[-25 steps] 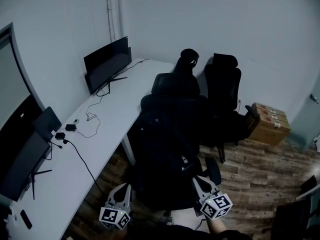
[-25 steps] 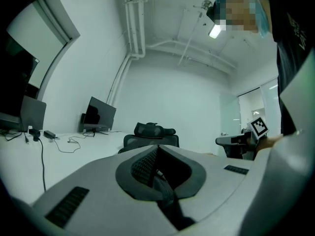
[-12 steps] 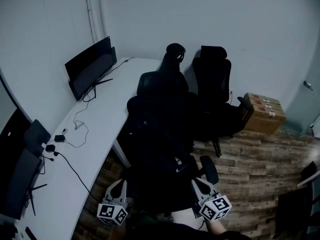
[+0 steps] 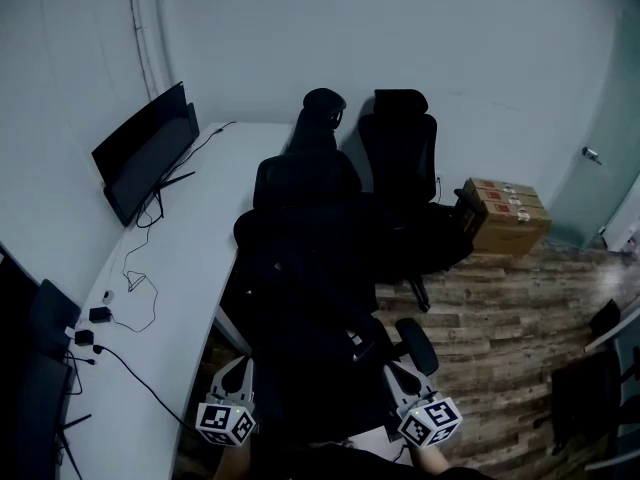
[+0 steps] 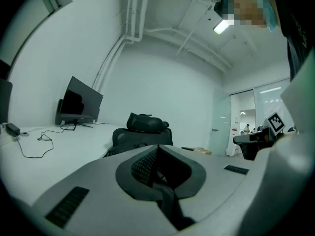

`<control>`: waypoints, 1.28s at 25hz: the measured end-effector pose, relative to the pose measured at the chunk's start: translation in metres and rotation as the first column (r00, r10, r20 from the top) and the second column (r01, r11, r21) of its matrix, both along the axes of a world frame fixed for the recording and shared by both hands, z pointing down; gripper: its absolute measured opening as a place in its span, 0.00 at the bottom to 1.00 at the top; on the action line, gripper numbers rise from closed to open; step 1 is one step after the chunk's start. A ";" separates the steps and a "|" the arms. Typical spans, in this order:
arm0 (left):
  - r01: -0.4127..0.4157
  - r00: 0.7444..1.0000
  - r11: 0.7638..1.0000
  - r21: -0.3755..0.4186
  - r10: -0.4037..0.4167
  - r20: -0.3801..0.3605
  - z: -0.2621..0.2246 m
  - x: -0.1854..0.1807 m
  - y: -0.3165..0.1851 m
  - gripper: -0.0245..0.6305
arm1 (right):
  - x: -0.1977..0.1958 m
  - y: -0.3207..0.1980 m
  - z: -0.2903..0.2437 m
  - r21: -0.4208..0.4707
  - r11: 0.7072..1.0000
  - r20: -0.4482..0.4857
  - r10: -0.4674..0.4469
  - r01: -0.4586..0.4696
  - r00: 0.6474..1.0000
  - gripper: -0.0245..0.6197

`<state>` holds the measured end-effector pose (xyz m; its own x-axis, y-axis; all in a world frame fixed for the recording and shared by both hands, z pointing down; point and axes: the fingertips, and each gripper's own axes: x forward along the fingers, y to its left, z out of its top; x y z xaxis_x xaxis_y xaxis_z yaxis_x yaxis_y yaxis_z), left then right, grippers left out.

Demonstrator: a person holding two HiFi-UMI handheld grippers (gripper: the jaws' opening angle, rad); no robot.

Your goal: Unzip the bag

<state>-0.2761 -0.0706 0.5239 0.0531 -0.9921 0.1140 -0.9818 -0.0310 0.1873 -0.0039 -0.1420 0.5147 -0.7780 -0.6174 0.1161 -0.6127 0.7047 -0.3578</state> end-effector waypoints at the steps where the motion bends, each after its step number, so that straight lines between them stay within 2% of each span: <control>1: -0.006 1.000 1.000 -0.001 0.006 -0.002 0.002 -0.008 -0.006 0.07 | -0.006 -0.003 0.000 -0.001 1.000 -0.001 0.010 -0.010 1.000 0.11; 8: -0.052 0.999 0.999 -0.001 0.052 0.003 0.017 -0.061 -0.048 0.07 | -0.055 -0.026 0.001 0.017 0.998 -0.003 0.064 -0.064 0.998 0.11; 13: -0.085 0.996 0.996 -0.036 0.084 -0.010 0.035 -0.090 -0.076 0.09 | -0.077 -0.043 0.004 0.012 0.993 -0.023 0.121 -0.120 0.992 0.13; 16: -0.106 0.994 0.992 -0.071 0.105 -0.023 0.049 -0.106 -0.094 0.20 | -0.088 -0.052 0.012 -0.005 0.990 -0.037 0.140 -0.140 0.989 0.24; 20: -0.128 0.992 0.986 -0.110 0.125 -0.035 0.071 -0.128 -0.118 0.27 | -0.106 -0.058 0.020 -0.032 0.987 -0.050 0.156 -0.158 0.986 0.26; 23: -0.146 0.989 0.981 -0.131 0.140 -0.054 0.090 -0.144 -0.137 0.38 | -0.120 -0.063 0.023 -0.044 0.984 -0.019 0.172 -0.173 0.985 0.27; 26: -0.150 0.988 0.976 -0.159 0.140 -0.071 0.107 -0.158 -0.154 0.44 | -0.129 -0.068 0.031 -0.064 0.980 -0.043 0.188 -0.190 0.981 0.29; 32: -0.151 0.987 0.969 -0.198 0.136 -0.086 0.134 -0.178 -0.183 0.51 | -0.139 -0.077 0.039 -0.076 0.970 -0.050 0.228 -0.231 0.972 0.33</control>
<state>-0.4536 -0.2532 0.6578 0.2082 -0.9299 0.3031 -0.9538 -0.1245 0.2735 -0.1426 -0.2185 0.5538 -0.6100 -0.7663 0.2016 -0.7700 0.5132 -0.3791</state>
